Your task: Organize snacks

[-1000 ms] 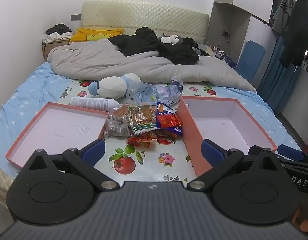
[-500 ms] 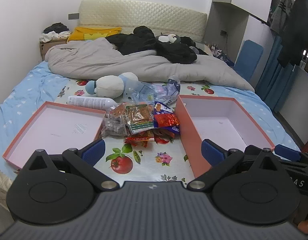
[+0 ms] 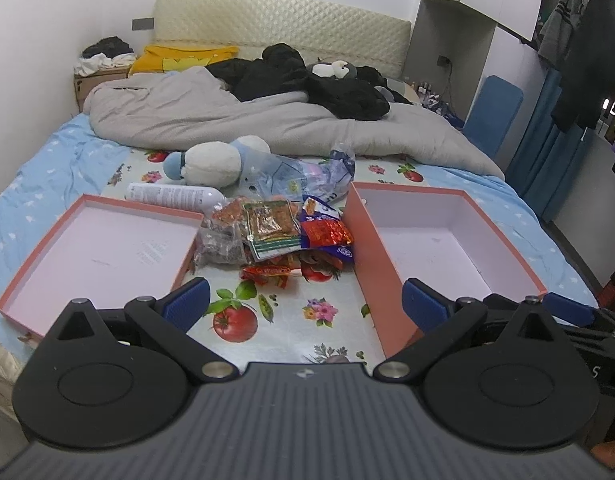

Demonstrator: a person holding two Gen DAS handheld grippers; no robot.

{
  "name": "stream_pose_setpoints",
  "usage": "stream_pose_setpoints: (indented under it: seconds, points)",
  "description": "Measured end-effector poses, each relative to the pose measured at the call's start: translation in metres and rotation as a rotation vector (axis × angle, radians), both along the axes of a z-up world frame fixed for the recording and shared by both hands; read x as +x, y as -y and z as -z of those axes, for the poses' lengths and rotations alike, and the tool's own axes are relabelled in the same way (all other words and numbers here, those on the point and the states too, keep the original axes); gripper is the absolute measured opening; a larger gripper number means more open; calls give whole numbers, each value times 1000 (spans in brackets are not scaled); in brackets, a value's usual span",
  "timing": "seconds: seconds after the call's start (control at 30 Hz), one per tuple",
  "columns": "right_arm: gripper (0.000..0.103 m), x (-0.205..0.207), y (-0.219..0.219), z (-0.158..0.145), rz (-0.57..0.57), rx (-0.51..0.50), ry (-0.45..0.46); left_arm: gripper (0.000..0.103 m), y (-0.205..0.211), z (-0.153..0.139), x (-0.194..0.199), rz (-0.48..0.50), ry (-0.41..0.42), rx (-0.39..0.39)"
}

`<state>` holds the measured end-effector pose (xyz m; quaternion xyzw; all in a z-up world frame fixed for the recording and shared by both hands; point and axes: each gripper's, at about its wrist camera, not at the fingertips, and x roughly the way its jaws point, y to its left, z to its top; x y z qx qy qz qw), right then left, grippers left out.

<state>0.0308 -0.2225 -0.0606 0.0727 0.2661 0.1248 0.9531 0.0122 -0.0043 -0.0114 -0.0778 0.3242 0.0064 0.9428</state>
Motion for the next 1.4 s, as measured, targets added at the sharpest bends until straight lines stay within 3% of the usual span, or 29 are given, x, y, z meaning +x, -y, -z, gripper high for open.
stream_pose_setpoints:
  seconds: [1.4]
  points:
    - [103, 6, -9, 13, -48, 36, -47, 103, -7, 6, -2, -7, -38, 20]
